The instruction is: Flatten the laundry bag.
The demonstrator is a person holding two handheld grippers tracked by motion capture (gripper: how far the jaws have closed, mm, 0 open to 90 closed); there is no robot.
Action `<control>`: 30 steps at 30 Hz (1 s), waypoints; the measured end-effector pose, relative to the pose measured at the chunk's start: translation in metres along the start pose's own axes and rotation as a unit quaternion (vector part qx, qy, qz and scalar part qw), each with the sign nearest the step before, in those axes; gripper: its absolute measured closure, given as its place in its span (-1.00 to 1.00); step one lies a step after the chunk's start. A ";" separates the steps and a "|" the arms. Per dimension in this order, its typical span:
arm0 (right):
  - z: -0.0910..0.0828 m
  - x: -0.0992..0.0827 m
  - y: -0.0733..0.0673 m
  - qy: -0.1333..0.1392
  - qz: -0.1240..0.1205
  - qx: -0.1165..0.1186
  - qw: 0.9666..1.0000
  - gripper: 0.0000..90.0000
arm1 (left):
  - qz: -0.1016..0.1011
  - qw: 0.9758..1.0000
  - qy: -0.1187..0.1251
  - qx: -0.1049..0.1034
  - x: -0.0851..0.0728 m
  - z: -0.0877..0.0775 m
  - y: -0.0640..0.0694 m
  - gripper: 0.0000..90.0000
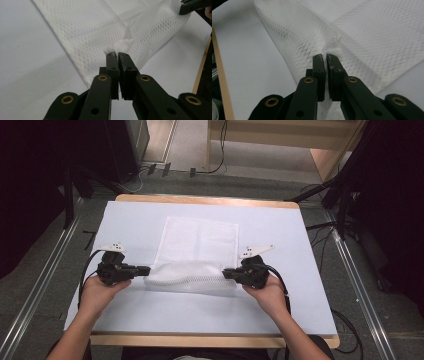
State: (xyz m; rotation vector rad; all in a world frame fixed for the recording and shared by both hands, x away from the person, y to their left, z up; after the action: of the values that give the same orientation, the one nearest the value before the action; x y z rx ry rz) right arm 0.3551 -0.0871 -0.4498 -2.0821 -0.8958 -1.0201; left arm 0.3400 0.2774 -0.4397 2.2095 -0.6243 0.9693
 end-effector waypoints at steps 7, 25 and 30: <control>-0.011 -0.009 -0.009 -0.002 0.004 0.000 1.000 0.96 | -0.001 1.000 -0.001 -0.003 -0.009 -0.007 0.009 0.96; -0.043 -0.011 -0.029 0.044 -0.041 -0.002 0.998 0.65 | 0.023 1.000 0.010 -0.001 -0.019 -0.026 0.023 0.35; -0.049 -0.006 -0.026 0.059 -0.029 -0.006 0.998 0.65 | 0.028 0.999 0.014 0.009 -0.012 -0.029 0.022 0.29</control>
State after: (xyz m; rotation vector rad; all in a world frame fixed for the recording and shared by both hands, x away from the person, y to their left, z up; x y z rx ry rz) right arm 0.3119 -0.1124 -0.4243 -1.9935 -0.8966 -1.1681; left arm 0.3049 0.2849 -0.4261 2.2000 -0.6699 1.0370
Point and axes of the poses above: each handheld gripper's, and its own axes: z roughly forward along the jaws, x roughly out of its top, y roughly to its right, the point moved 4 cm from there along z, roughly forward along the jaws, and after that the axes turned 11 degrees about y, right-handed, at the moved point
